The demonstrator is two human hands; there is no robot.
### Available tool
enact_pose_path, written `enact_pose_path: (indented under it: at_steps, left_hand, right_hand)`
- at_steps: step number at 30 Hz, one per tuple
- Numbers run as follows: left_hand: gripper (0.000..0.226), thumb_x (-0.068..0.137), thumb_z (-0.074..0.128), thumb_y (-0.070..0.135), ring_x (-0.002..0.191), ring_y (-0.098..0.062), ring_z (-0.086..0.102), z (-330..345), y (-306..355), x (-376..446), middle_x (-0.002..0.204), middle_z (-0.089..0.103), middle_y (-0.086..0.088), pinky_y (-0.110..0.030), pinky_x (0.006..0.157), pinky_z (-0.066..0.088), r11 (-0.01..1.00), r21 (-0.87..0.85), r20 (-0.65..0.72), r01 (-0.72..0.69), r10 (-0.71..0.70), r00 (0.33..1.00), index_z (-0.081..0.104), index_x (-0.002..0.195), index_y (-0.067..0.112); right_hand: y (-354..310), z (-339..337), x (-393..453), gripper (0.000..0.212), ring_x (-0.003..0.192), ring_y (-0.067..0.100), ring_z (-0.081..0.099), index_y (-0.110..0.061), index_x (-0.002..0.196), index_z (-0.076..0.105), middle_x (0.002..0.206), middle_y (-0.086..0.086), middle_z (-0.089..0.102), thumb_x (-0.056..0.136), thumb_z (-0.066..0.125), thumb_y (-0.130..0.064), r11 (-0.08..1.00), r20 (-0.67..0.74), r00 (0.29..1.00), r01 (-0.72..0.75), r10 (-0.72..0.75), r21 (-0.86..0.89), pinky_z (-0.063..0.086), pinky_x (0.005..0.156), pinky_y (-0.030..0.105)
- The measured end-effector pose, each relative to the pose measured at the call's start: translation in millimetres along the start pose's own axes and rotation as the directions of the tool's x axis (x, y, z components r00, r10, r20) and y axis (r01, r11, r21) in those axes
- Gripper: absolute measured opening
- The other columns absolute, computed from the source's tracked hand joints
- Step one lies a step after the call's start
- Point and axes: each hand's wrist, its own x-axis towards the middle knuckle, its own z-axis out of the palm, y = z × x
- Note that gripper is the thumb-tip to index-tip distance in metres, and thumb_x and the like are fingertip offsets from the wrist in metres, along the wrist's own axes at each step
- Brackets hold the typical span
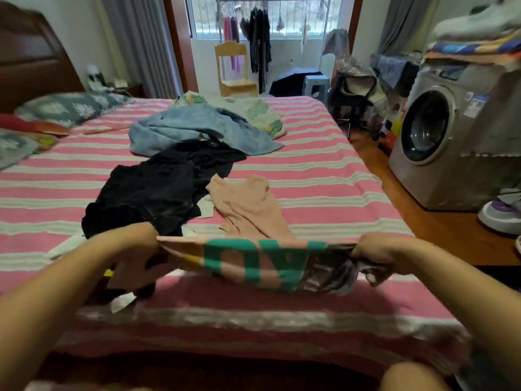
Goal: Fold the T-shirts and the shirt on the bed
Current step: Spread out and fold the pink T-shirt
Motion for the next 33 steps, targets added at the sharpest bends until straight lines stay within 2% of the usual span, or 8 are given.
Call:
enact_pose_path:
  at_steps: [4,8,12,18,23,26,30,33]
  left_hand:
    - [0.042,0.061,0.075,0.048,0.066,-0.028,0.060,-101.8,-13.2,85.8,0.082,0.070,-0.009,-0.031,0.062,0.052,0.963,-0.243,-0.341,0.113,-0.194,0.920,0.069,0.088,0.016]
    - [0.018,0.087,0.066,0.008,0.090,-0.042,0.063,-273.2,8.3,92.0,0.101,0.067,-0.021,-0.037,0.070,0.042,0.800,-0.561,-0.771,-0.210,-0.414,0.483,0.064,0.104,0.014]
    - [0.019,0.095,0.066,0.016,0.104,-0.041,0.064,-358.0,2.1,58.6,0.113,0.069,-0.019,-0.042,0.076,0.045,0.781,-0.534,-0.845,-0.323,-0.480,0.236,0.066,0.114,0.017]
    - [0.030,0.093,0.056,0.002,0.106,-0.048,0.061,-334.5,-9.7,13.5,0.113,0.068,-0.025,-0.050,0.084,0.050,0.847,-0.472,-0.873,-0.245,-0.410,0.265,0.070,0.118,0.014]
    - [0.034,0.083,0.050,-0.001,0.094,-0.046,0.064,-231.7,-3.5,-3.5,0.098,0.070,-0.026,-0.046,0.076,0.049,0.810,-0.489,-0.847,-0.324,-0.352,0.399,0.074,0.104,0.011]
    - [0.036,0.078,0.054,0.000,0.094,-0.040,0.068,-110.6,3.5,-22.4,0.096,0.075,-0.017,-0.044,0.076,0.049,0.757,-0.566,-0.768,-0.327,-0.339,0.544,0.078,0.097,0.017]
    - [0.040,0.076,0.065,-0.012,0.077,-0.025,0.071,43.9,25.2,-46.7,0.081,0.077,-0.003,-0.030,0.060,0.046,0.702,-0.676,-0.534,-0.225,-0.255,0.806,0.081,0.084,0.023]
    - [0.039,0.081,0.063,-0.010,0.073,-0.011,0.067,102.6,38.0,-55.3,0.080,0.077,0.002,-0.021,0.056,0.043,0.656,-0.743,-0.379,-0.134,-0.247,0.892,0.083,0.087,0.023]
  right_hand:
    - [-106.2,-94.9,49.1,0.029,0.053,0.022,0.063,-0.002,0.101,0.066,0.072,0.014,0.068,0.098,0.038,0.000,0.900,-0.290,0.952,0.205,-0.093,0.384,0.060,0.065,0.041]
    - [-231.5,-197.9,12.1,0.026,0.066,0.023,0.062,-0.017,0.091,0.067,0.074,0.006,0.068,0.100,0.043,-0.017,0.061,-0.714,0.665,0.740,-0.220,0.670,0.057,0.056,0.028]
    - [-268.5,-241.6,-63.3,0.026,0.073,0.019,0.062,-0.022,0.086,0.061,0.083,0.007,0.062,0.104,0.044,-0.018,-0.130,-0.870,0.447,0.869,-0.206,0.477,0.055,0.053,0.026]
    - [-210.4,-250.2,-93.2,0.025,0.081,0.020,0.064,-0.020,0.117,0.063,0.095,0.005,0.063,0.103,0.044,-0.010,0.183,-0.904,0.390,0.915,-0.176,0.360,0.056,0.048,0.024]
    - [-114.1,-181.7,-92.7,0.032,0.095,0.032,0.061,-0.025,0.109,0.068,0.104,0.009,0.065,0.092,0.058,0.000,0.818,-0.841,0.339,0.542,-0.421,-0.191,0.052,0.075,0.038]
    - [-12.1,-107.7,-78.1,0.031,0.084,0.030,0.064,-0.034,0.100,0.070,0.093,0.004,0.072,0.089,0.061,-0.007,0.858,-0.675,0.532,0.263,-0.511,-0.442,0.051,0.064,0.038]
    - [96.7,-28.4,-45.2,0.044,0.092,0.035,0.066,-0.034,0.121,0.070,0.104,0.008,0.075,0.089,0.059,-0.006,0.914,-0.626,0.687,0.144,-0.369,-0.380,0.053,0.071,0.044]
    - [122.9,5.0,-33.4,0.031,0.097,0.031,0.066,-0.038,0.092,0.073,0.102,0.004,0.072,0.086,0.059,-0.011,0.921,-0.586,0.763,0.028,-0.271,-0.390,0.050,0.069,0.035]
